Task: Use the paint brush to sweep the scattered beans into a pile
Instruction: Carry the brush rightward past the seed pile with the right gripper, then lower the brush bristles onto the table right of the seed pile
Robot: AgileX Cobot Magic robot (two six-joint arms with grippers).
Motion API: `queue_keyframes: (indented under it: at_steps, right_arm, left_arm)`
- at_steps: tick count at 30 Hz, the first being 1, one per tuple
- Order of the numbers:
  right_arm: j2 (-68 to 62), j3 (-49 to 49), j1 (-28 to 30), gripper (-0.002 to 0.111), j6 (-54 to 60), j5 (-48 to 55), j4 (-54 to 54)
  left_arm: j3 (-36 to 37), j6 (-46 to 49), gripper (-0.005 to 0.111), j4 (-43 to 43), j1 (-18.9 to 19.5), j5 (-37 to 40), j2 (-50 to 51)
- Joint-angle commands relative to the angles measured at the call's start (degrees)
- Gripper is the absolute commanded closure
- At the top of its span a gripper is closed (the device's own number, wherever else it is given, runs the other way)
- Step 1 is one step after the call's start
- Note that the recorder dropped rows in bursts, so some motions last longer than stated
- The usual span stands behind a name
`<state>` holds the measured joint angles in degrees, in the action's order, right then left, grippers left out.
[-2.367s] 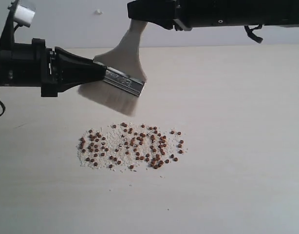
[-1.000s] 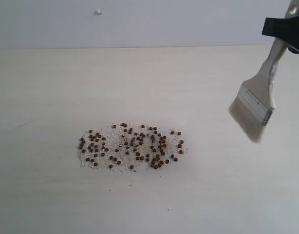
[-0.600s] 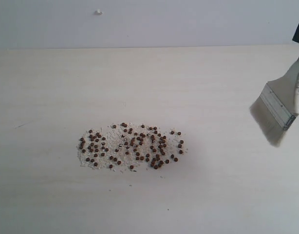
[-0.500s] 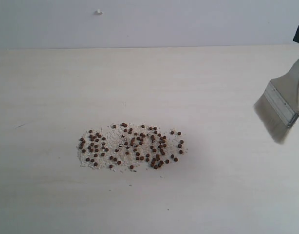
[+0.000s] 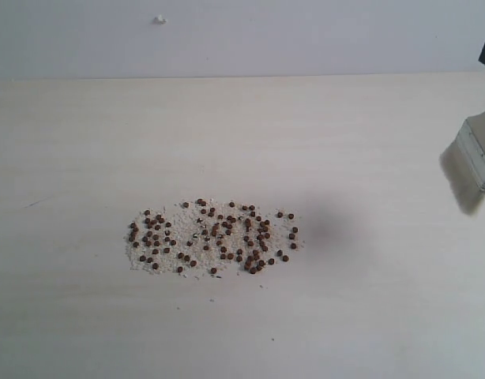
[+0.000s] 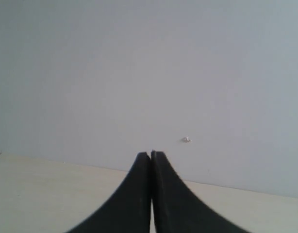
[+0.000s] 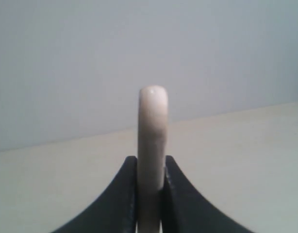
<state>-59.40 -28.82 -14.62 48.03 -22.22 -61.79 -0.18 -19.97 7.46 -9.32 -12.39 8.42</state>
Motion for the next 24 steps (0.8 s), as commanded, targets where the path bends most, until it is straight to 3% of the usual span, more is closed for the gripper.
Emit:
queue_keyframes:
  at_steps: [1,4,10,17,24]
  right_arm:
    - [-3.38,4.08,-0.05,0.108,-35.92,-9.96,29.73]
    - [-6.56,5.23,-0.05,0.108,-51.56,-12.39,45.7]
    - [-14.35,7.18,-1.12,0.108,-58.95,-20.03,47.78]
    - [-24.23,7.83,-11.32,0.108,-53.01,-34.03,40.18]
    - [-25.63,7.83,-21.36,0.108,-39.59,-37.75,28.97]
  left_arm:
    - [0.18,0.24,0.107,-0.65,0.09,0.12,-0.31]
    - [0.18,0.24,0.107,-0.65,0.09,0.12,-0.31]
    - [0.18,0.24,0.107,-0.65,0.09,0.12,-0.31]
    - [0.18,0.26,0.107,-0.54,0.09,0.12,-0.31]
    - [0.18,0.26,0.107,-0.54,0.09,0.12,-0.31]
